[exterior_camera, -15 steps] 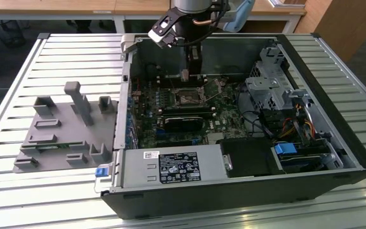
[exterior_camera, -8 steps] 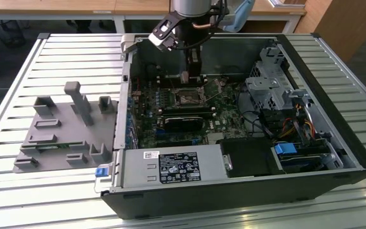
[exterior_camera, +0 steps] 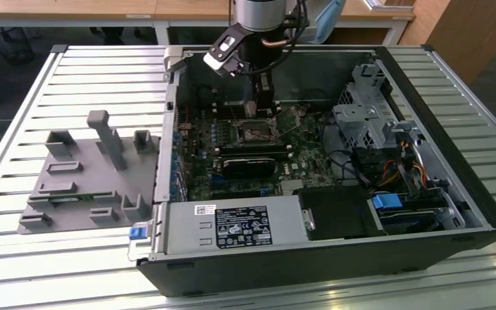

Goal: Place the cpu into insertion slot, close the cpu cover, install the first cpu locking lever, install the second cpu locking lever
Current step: 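Place the cpu into insertion slot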

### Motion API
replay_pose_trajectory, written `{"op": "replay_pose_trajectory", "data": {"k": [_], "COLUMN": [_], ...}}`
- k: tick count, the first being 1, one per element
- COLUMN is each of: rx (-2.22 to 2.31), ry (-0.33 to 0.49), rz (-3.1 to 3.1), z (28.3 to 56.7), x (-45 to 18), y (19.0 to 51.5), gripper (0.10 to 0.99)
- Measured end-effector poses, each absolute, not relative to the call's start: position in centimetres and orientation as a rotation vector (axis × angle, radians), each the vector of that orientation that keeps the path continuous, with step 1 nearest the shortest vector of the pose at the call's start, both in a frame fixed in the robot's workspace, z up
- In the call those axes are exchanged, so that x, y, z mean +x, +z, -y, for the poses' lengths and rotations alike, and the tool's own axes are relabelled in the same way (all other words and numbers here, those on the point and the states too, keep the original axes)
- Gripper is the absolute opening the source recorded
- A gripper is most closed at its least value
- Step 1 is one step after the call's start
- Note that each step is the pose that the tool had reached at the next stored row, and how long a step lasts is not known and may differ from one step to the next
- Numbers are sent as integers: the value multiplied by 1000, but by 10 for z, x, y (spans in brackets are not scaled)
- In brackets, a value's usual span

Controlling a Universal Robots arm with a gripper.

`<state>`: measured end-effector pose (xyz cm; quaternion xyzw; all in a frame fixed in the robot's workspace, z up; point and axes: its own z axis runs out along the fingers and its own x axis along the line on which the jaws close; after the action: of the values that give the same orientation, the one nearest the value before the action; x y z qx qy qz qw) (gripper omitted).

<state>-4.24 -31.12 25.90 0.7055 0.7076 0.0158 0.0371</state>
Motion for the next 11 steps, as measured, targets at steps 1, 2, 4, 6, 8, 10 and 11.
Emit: {"op": "replay_pose_trajectory", "data": {"k": [1, 2, 4, 6, 8, 10, 11], "rx": [2165, 2165, 2167, 2166, 2165, 2166, 2166], "ry": [48, 48, 48, 44, 42, 41, 41], "rz": [-2172, -2172, -2171, -2167, -2165, -2164, -2164], "z": [311, 311, 311, 311, 311, 311, 311], "x": [-42, -42, -42, -42, -42, -42, -42], "y": [257, 255, 252, 249, 246, 242, 240], "gripper": [529, 529, 529, 529, 529, 529, 529]}}
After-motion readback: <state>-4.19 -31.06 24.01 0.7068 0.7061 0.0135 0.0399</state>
